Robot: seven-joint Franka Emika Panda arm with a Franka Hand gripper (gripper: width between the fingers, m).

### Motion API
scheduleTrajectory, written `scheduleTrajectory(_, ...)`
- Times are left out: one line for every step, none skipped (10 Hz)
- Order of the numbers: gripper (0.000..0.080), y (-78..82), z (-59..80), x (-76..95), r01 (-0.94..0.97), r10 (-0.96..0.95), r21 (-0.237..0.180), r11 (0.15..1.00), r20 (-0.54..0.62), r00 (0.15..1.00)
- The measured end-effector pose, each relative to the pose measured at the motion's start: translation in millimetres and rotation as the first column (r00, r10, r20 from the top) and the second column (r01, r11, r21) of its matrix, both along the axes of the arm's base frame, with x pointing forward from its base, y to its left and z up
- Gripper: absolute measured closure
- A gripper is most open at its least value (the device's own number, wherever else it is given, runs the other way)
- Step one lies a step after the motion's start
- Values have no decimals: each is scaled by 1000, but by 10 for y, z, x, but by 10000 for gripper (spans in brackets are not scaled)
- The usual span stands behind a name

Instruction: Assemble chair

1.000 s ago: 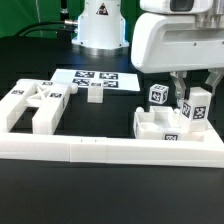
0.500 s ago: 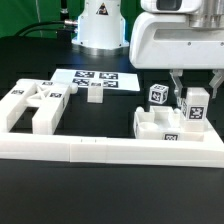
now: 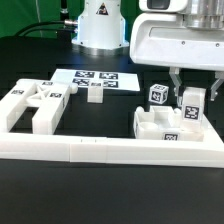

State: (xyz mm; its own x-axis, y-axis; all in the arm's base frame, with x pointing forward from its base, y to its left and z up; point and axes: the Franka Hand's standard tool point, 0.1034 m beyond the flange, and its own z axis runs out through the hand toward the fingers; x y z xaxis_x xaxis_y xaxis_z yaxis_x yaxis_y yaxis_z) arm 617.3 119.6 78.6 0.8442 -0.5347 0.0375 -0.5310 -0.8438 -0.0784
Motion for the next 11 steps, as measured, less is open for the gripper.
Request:
scheduleTrajectory(515,-1,-1,1,72,-72,12,997,1,997)
scheduleTrajectory(515,-5,0,2,163,-163,25,986,-1,987)
scheduleTrajectory(515,-4,3,3,236,-236,35,971,-8,972)
scheduleTrajectory(515,8,5,0,325,-324,40,945,-17,946)
scheduleTrajectory(515,27,8,-15,382,-381,37,923,-33,924)
scheduleTrajectory(515,65,20,-41,493,-490,25,870,-64,869)
scheduleTrajectory(515,75,26,-41,533,-531,21,846,-69,845)
scheduleTrajectory(515,76,20,-44,594,-591,22,804,-75,803)
scheduleTrajectory(515,77,13,-46,643,-640,21,766,-79,764)
scheduleTrajectory(515,77,12,-46,667,-663,22,745,-81,744)
scheduleTrajectory(515,77,12,-46,651,-648,22,759,-80,758)
